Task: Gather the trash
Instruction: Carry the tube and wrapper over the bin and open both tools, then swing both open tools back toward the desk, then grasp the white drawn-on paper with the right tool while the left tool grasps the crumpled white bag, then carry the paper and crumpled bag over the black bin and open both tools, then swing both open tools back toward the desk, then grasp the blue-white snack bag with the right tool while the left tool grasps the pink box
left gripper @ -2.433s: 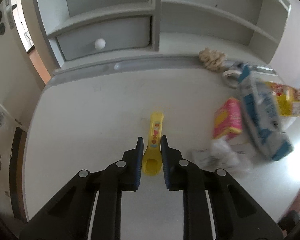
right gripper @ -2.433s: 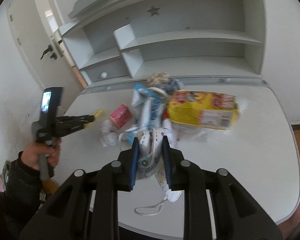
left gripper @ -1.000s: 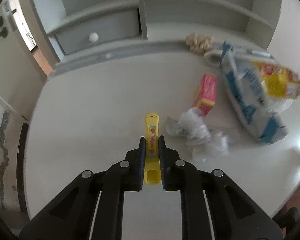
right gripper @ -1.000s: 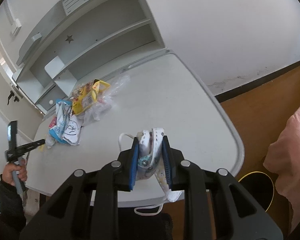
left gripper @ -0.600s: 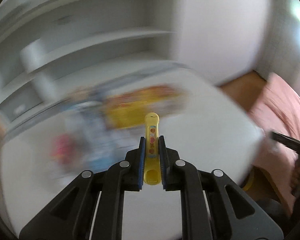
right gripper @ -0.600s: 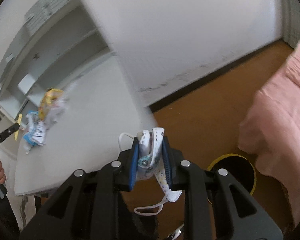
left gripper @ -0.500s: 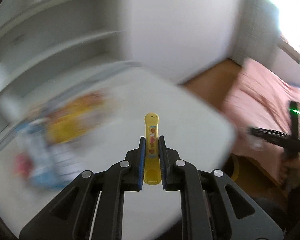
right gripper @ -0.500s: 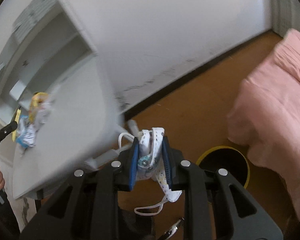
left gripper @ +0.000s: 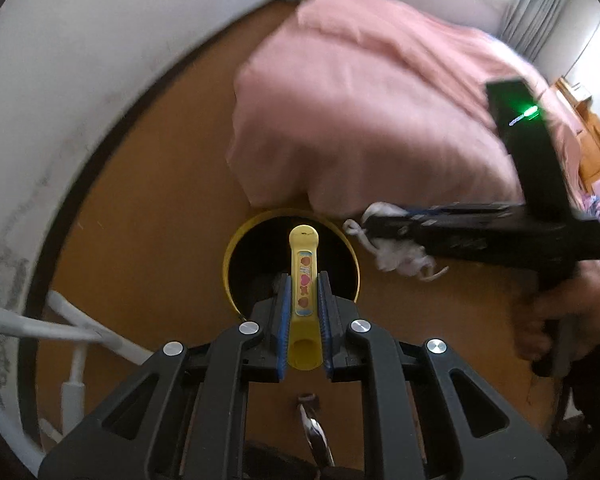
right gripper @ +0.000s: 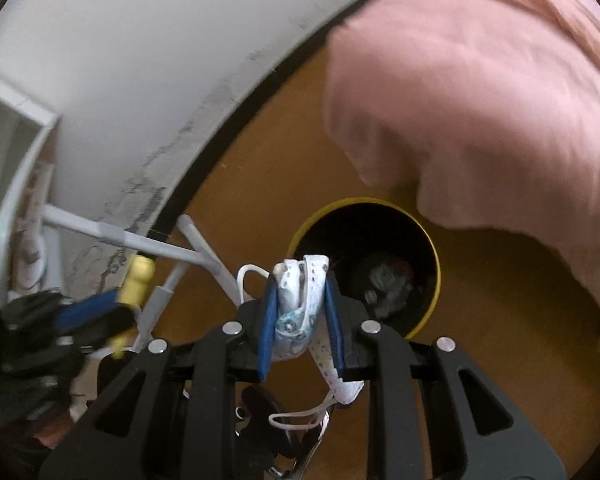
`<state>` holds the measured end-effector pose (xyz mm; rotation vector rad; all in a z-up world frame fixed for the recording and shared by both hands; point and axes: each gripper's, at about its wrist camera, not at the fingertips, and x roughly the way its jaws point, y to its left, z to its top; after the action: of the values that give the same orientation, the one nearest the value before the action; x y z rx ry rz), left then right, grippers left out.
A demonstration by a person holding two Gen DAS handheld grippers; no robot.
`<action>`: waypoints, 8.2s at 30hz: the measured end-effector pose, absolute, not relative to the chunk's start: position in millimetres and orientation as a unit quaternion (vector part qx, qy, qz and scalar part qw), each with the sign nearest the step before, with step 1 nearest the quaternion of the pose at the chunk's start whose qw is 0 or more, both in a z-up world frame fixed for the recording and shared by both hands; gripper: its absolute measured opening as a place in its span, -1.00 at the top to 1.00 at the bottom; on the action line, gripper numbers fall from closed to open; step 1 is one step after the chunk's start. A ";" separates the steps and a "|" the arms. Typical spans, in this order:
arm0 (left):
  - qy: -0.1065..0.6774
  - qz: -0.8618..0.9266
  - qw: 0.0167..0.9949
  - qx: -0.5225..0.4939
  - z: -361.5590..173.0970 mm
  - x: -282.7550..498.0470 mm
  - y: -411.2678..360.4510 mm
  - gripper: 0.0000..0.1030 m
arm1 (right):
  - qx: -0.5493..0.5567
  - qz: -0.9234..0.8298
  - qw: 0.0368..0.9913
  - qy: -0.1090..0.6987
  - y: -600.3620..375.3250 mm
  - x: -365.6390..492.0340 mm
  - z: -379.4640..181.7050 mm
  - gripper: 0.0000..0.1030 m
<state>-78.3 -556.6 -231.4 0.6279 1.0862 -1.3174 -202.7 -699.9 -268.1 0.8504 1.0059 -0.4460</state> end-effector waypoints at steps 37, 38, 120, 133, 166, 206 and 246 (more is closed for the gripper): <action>0.366 -0.534 0.738 0.189 -77.6 -54.2 -453.3 -0.76 | 0.266 -0.176 0.863 0.392 -644.3 -154.2 -106.1 -0.39; 0.362 -0.515 0.757 0.176 -64.7 -43.4 -426.1 -0.76 | 0.254 -0.156 0.872 0.387 -626.7 -139.7 -95.1 -0.39; 0.327 -0.362 0.868 0.092 -9.7 21.8 -226.8 0.32 | 0.183 -0.015 0.933 0.308 -465.5 -63.3 -4.2 0.87; 0.383 -0.564 0.700 0.214 -131.6 -74.9 -482.6 0.32 | 0.304 -0.220 0.835 0.402 -656.6 -211.4 -152.4 0.87; 0.459 -0.574 0.625 0.263 -243.4 -67.8 -580.6 -0.31 | 0.386 -0.214 0.775 0.451 -706.5 -217.1 -238.7 -0.04; 0.389 -0.111 0.914 0.018 -54.3 78.8 42.9 -0.78 | 0.019 0.224 0.883 0.411 -204.0 97.3 -44.2 -0.37; 0.397 -0.170 0.897 0.093 -55.4 156.0 -46.5 0.68 | 0.011 0.166 0.918 0.361 -256.4 54.6 2.5 0.45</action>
<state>156.0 -46.5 -55.4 0.1933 0.8227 -0.3518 54.6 -256.4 2.5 0.0230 0.7424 0.3415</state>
